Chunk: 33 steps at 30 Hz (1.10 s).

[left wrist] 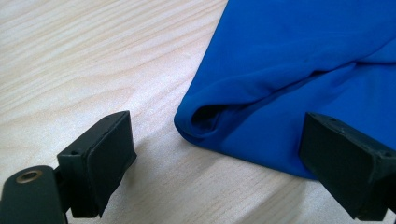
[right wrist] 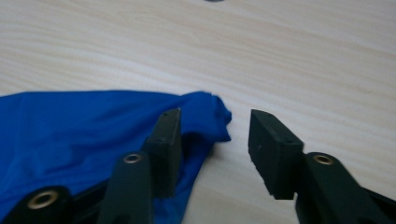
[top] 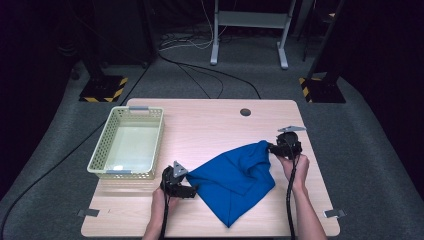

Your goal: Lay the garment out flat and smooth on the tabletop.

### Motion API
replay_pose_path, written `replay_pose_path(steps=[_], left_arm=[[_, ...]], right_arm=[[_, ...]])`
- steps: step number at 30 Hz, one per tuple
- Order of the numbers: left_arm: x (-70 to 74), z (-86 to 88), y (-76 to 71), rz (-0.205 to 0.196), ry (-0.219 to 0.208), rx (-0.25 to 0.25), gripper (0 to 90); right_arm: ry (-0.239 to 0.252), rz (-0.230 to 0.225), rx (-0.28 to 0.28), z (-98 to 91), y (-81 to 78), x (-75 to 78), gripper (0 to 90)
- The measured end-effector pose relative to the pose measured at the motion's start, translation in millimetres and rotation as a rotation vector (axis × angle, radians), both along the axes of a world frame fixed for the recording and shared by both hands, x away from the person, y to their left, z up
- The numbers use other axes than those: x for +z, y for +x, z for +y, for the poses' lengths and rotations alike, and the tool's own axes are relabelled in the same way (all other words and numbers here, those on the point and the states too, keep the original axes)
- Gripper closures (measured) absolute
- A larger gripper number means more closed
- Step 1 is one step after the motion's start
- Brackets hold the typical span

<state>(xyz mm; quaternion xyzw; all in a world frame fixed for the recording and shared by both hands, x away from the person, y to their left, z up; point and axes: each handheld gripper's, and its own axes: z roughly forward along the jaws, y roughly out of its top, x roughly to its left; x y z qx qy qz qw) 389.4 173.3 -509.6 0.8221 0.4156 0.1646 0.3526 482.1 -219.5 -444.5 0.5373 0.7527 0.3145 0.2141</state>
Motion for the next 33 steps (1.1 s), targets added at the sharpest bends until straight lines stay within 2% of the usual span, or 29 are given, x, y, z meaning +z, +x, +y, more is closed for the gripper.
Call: replay_pose_path(steps=[3,5,9,11,17,22,25,26,27,30,33], left_arm=[[0.0,-0.2,-0.3,-0.001,0.001,0.001,10.1],[0.1,-0.3,-0.5,-0.003,0.003,0.0,10.2],[0.1,-0.3,-0.5,-0.004,0.003,-0.001,10.3],[0.1,-0.2,-0.5,-0.004,0.003,-0.002,10.5],[0.3,-0.5,-0.9,-0.01,0.007,-0.003,10.5],[0.4,0.3,-0.7,-0.007,-0.003,-0.007,10.6],[3.3,3.1,-6.6,-0.082,-0.034,0.013,10.7],[5.7,3.7,-8.0,-0.093,-0.075,0.017,10.7],[8.0,2.3,-8.0,-0.091,-0.094,0.01,10.5],[16.0,-11.5,-7.8,-0.099,-0.103,-0.034,9.6],[16.7,-28.8,-5.0,-0.086,-0.085,-0.082,9.6]], right_arm=[[0.016,0.008,0.02,-1.1,-6.7,-3.3,51.0],[0.048,0.013,0.03,-3.4,-17.4,-7.8,44.8],[0.076,0.009,0.047,-5.6,-33.4,-13.3,34.0],[0.092,0.006,0.064,-5.3,-43.4,-16.7,31.6],[0.095,-0.012,0.101,0.7,-71.6,-28.9,17.6],[0.096,-0.008,0.092,2.7,-83.3,-43.5,8.7],[0.099,-0.007,0.079,-0.6,-87.1,-51.6,4.5],[0.098,-0.008,0.076,-1.4,-88.2,-52.7,3.6],[0.104,-0.012,0.071,-2.9,-89.7,-54.3,3.2],[0.118,-0.023,0.074,-5.4,-92.7,-58.0,2.3],[0.109,-0.015,0.078,-4.9,-94.1,-61.6,1.4]])
